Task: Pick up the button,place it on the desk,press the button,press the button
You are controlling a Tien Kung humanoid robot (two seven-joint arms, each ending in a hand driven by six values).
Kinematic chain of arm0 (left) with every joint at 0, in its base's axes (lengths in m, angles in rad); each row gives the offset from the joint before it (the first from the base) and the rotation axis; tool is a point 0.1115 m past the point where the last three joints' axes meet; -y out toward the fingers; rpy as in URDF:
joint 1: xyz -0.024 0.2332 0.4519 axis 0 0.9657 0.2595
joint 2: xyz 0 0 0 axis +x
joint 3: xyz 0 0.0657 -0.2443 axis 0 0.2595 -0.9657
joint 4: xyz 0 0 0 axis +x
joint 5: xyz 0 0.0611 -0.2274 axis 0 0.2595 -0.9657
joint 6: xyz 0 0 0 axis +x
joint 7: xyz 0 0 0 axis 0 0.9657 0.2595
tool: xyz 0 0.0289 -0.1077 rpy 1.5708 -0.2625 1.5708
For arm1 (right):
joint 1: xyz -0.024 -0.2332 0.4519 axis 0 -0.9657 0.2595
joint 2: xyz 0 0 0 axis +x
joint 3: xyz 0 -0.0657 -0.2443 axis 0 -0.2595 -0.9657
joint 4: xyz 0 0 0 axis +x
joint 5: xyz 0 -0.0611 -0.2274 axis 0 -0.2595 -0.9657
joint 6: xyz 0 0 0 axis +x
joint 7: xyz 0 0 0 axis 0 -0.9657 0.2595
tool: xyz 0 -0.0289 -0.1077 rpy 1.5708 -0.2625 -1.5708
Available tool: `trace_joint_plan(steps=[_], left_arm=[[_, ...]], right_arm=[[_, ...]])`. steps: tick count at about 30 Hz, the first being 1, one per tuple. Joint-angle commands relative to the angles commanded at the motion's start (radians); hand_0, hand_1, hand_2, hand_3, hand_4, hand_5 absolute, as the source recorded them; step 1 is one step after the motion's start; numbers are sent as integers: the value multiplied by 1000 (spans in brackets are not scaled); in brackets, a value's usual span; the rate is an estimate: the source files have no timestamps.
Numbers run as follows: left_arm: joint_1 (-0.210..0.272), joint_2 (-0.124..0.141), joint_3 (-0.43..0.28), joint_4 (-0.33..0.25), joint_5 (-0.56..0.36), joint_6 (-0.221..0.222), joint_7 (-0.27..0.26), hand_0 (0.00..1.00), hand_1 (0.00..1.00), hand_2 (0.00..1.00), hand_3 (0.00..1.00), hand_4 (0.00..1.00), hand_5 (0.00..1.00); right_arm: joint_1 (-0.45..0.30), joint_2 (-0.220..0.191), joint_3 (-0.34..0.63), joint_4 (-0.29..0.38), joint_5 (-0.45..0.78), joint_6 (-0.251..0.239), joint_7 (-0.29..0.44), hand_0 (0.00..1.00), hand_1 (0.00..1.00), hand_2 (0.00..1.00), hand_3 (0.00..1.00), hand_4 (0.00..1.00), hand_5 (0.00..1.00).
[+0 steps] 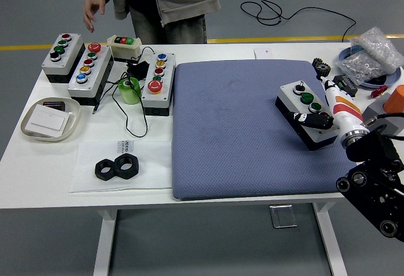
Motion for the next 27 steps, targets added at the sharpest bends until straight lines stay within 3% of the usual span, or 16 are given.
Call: trace_joint_plan(steps=[6, 7, 12, 13, 18, 19, 24, 25, 27], left_arm=[[-1, 0, 2, 0, -3, 0, -1, 728, 825, 843, 815, 605, 998], [-1, -1, 1, 0, -2, 0, 0, 727, 824, 844, 815, 606, 998], [0, -1, -2, -1, 4, 1, 2, 727, 824, 844, 815, 606, 998], [0, -2, -4, 0, 6, 1, 2, 725, 825, 845, 815, 606, 998], [2, -1, -9, -1, 16, 2, 5, 725, 825, 845, 815, 606, 998], [2, -1, -10, -1, 18, 2, 5, 723, 825, 845, 815, 606, 998], [5, -1, -17, -1, 28, 2, 8, 723, 825, 845, 815, 606, 998], [5, -1, -17, -1, 29, 2, 8, 725, 826, 845, 815, 606, 998], [5, -1, -18, -1, 31, 2, 8, 725, 826, 845, 815, 606, 998]], right_arm=[[21, 19, -11, -48, 10, -1, -20, 998, 941, 996, 980, 998, 396], [27, 24, -13, -58, 10, -3, -26, 990, 879, 948, 937, 998, 376], [59, 37, -22, -99, 2, 13, -60, 990, 879, 948, 937, 998, 376], [66, 38, -25, -105, -1, 17, -66, 939, 750, 831, 887, 998, 351], [89, 42, -30, -130, -16, 45, -93, 939, 750, 831, 887, 998, 351], [95, 43, -33, -136, -22, 56, -101, 818, 603, 664, 823, 993, 321], [109, 43, -44, -152, -47, 84, -122, 818, 603, 664, 823, 993, 321], [111, 43, -47, -155, -53, 90, -125, 589, 487, 548, 741, 970, 273], [115, 41, -54, -159, -62, 105, -133, 589, 487, 548, 741, 970, 273]])
